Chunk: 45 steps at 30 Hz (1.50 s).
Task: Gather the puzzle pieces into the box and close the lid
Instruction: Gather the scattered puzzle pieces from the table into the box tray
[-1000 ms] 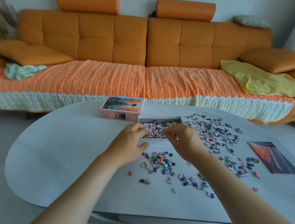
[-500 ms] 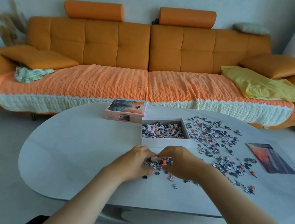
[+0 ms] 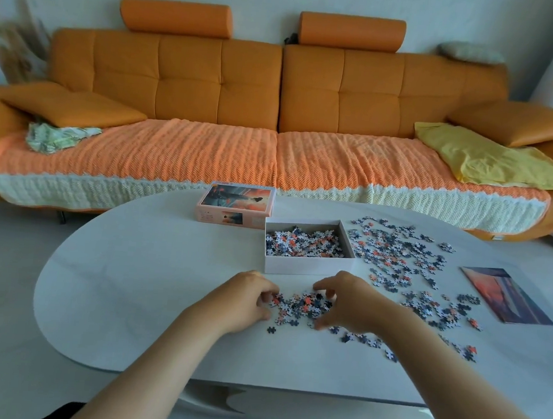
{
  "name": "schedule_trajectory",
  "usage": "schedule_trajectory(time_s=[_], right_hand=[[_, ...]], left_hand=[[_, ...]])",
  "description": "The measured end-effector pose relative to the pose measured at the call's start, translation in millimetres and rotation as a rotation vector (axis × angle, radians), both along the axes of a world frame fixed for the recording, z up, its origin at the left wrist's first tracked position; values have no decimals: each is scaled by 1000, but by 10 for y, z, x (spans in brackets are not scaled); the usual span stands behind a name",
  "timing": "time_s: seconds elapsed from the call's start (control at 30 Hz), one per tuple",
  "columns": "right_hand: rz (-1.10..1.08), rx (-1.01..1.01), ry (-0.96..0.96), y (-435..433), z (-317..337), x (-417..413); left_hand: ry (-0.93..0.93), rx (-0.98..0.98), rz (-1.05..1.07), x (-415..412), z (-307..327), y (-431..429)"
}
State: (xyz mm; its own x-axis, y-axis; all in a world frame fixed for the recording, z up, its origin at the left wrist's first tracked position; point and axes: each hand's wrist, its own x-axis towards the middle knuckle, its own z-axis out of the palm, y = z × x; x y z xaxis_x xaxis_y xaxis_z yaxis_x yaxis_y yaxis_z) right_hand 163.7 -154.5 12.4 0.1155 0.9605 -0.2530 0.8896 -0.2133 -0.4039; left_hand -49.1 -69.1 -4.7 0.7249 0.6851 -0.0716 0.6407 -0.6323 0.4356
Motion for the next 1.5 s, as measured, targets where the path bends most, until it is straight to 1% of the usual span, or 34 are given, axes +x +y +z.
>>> schedule_trajectory(time_s=[0.1,0.17,0.23,0.3,0.33,0.4,0.53,0.77,0.97,1.03,1.17,1.23,1.3,1.33,1.37,1.47,1.5], right_hand=[[-35,10,22,49,-11,-5],[-28,-15,-13,74,-14,7],[2,-44,-66,91,14,2],[40,-63,-76,113,36,-14],[54,-59,-64,128,38,-27],[78,-32,-40,163,31,-78],[118,33,-51,231,31,-197],[64,98,13,287,-18,-245],[17,60,127,379,77,-180],[-11,101,164,421,171,-118],[-96,274,219,539,354,11],[-142,388,237,626,382,66],[-189,509,200,724,361,122],[-194,539,154,766,335,145],[-174,519,98,801,299,167],[-34,291,-56,832,168,195],[-18,271,-77,827,148,201]], left_hand=[[-28,17,13,90,-13,-8],[-18,-41,36,137,2,2],[61,-107,43,153,27,8],[142,-93,14,185,32,4],[142,-79,0,203,30,-2],[105,-59,-10,241,2,-3],[18,-51,10,287,-13,13],[-100,-28,85,344,-42,11],[-145,-150,111,372,87,117],[-197,-154,103,402,184,173],[-350,-147,141,537,358,348],[-398,-107,159,632,393,443],[-428,-30,158,719,385,542],[-420,14,149,748,370,577],[-376,68,131,766,334,612],[-95,230,62,778,171,697],[-45,253,45,773,135,707]])
